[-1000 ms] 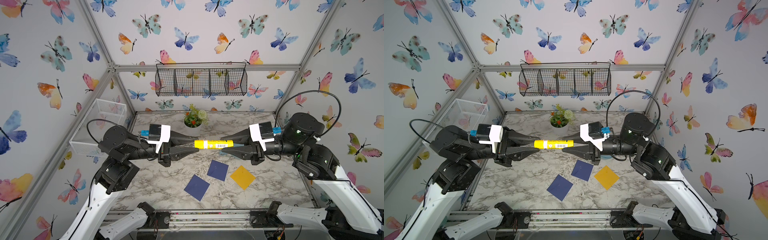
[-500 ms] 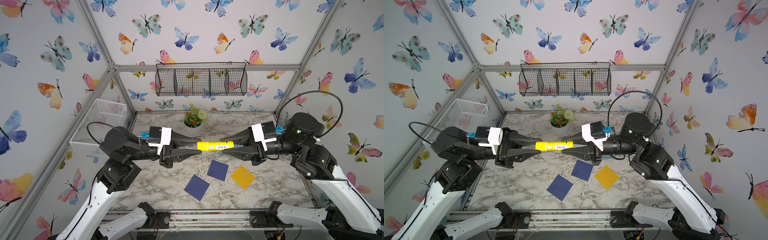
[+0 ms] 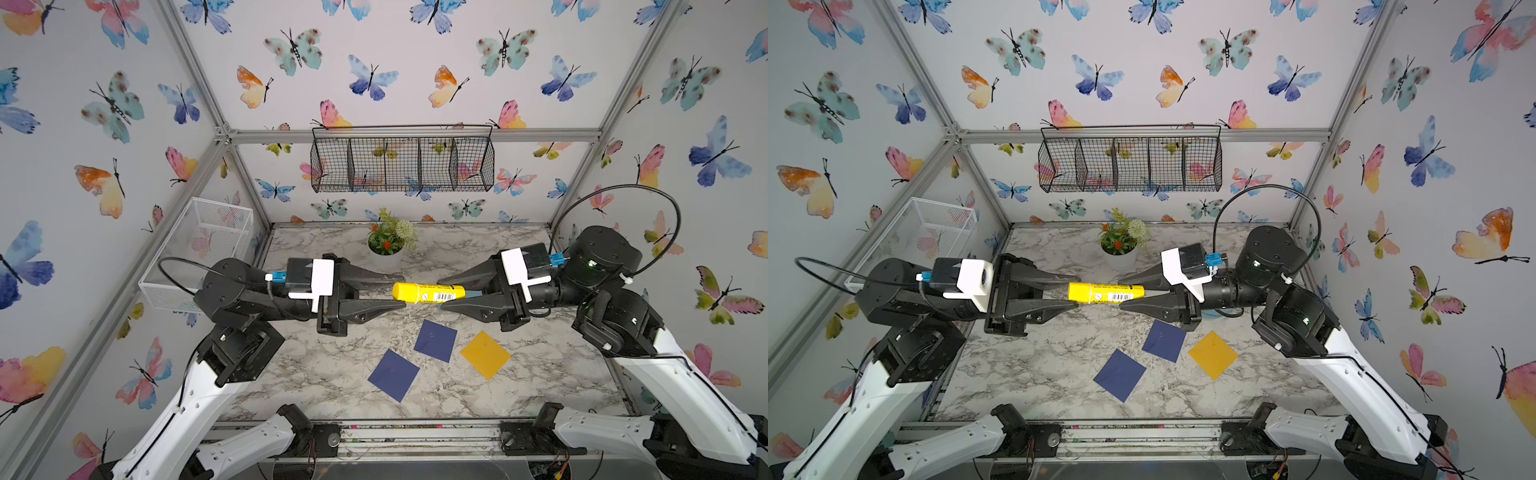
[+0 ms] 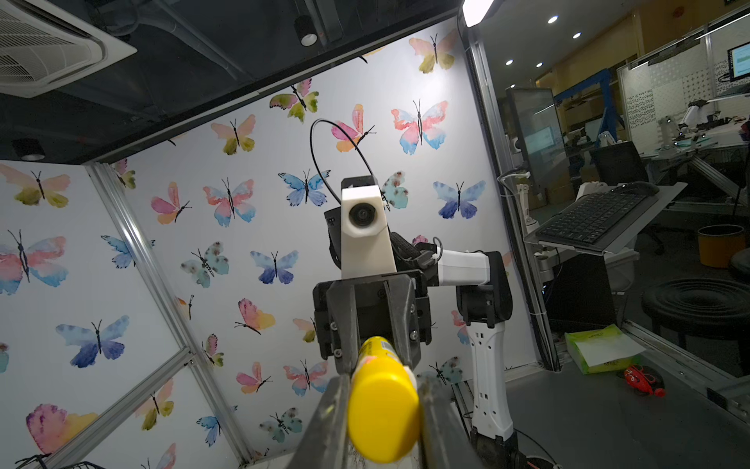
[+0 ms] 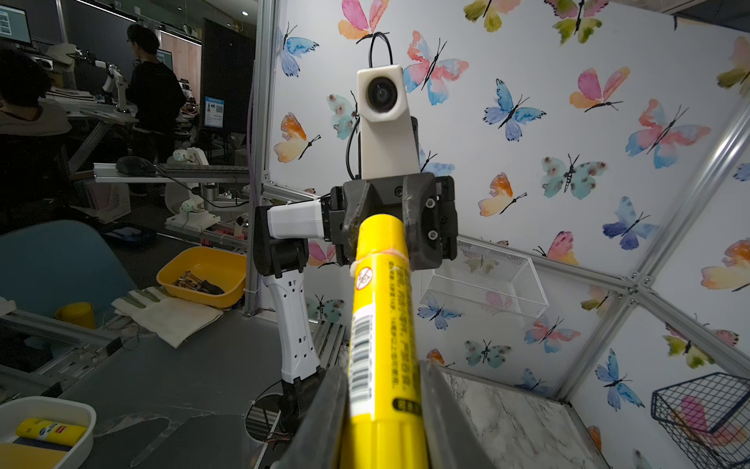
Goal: Seal the envelope with a glue stick
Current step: Close the lid of the glue stick.
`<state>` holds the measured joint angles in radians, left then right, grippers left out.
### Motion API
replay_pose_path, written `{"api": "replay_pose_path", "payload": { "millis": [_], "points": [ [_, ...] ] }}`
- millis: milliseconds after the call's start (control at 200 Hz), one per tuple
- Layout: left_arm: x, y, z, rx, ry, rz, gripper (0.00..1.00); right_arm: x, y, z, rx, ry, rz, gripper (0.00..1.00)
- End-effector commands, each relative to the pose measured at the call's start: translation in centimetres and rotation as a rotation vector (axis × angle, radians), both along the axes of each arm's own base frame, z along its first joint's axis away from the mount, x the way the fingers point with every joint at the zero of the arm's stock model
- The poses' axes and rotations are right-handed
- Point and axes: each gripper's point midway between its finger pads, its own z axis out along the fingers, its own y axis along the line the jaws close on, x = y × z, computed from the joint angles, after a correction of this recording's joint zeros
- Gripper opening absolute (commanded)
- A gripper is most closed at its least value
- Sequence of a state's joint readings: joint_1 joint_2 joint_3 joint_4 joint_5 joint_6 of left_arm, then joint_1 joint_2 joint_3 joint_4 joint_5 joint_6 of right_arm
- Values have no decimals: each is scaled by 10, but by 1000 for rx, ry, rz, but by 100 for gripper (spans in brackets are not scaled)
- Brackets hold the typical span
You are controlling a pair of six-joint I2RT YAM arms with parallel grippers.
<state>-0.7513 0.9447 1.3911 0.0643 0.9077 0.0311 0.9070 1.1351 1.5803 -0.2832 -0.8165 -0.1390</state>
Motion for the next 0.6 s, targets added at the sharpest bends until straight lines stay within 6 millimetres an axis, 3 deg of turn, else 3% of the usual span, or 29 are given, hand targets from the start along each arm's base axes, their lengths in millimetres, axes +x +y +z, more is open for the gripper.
{"api": "replay_pose_path", "payload": {
  "millis": [0, 100, 180, 350, 491, 596],
  "points": [
    [10, -28, -45, 135, 103, -64, 10, 39, 28, -27, -57, 82, -122, 1],
    [13, -20, -43, 118, 89, 13, 23, 42, 18, -22, -29, 71, -179, 1],
    [16, -11, -40, 99, 77, 89, 38, 43, 9, -18, -2, 62, -222, 1],
    [14, 15, -35, 55, 47, 222, 52, 49, -7, -17, 33, 66, -319, 1],
    [14, 40, -31, -9, 39, 337, 57, 68, -10, -38, -3, 120, -427, 1],
    [24, 56, -33, -59, 70, 448, 59, 90, -7, -70, -55, 172, -529, 1]
  ]
}}
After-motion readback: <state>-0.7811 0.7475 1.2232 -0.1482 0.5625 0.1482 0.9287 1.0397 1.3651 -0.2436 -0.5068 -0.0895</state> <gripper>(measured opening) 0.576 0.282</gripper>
